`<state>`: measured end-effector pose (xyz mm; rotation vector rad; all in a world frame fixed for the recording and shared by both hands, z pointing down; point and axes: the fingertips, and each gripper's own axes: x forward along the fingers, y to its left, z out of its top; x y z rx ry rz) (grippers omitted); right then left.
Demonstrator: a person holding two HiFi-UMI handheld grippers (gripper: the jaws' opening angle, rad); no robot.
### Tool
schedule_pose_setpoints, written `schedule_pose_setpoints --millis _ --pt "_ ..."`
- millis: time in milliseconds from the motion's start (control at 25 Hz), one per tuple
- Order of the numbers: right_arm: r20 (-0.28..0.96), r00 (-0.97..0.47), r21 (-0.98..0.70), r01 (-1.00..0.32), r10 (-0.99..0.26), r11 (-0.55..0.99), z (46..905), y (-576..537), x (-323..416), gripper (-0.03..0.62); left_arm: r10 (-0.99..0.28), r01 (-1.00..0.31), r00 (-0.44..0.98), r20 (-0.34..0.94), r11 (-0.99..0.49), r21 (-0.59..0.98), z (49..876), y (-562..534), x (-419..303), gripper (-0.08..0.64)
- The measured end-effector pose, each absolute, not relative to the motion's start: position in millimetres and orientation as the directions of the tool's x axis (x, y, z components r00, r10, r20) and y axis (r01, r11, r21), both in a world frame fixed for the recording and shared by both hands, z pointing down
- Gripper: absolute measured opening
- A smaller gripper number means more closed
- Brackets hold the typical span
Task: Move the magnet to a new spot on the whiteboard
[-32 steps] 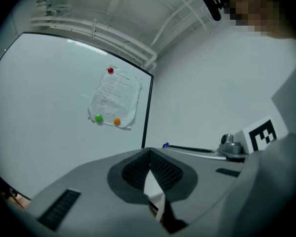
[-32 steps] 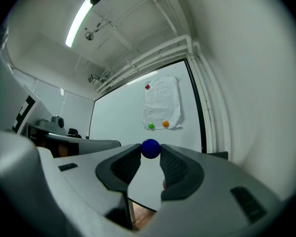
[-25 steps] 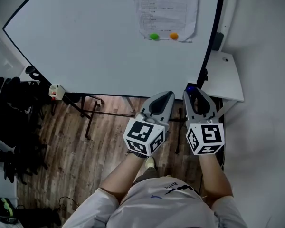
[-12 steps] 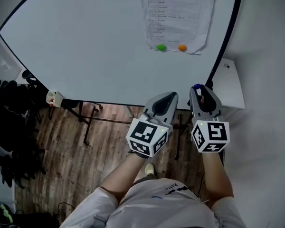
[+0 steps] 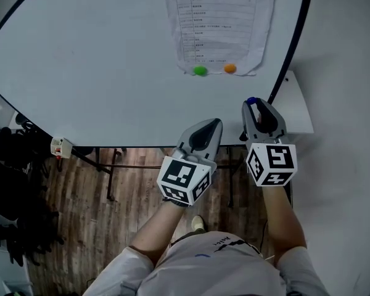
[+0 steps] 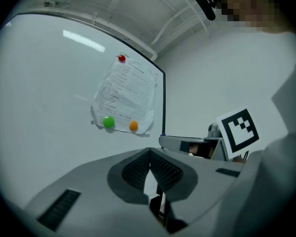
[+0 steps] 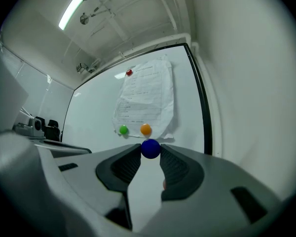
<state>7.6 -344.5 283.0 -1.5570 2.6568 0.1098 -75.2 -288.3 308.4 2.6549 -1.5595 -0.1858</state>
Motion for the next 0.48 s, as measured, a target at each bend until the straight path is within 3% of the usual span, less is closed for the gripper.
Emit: schedule_pose_setpoints --millis 480 --pt "-0.08 -0.429 0.063 -0.903 -0.9 0.425 270 -389 0 0.13 -0.852 -0.844 0.519 -0.069 -0.523 0.118 314 -317 -91 0.011"
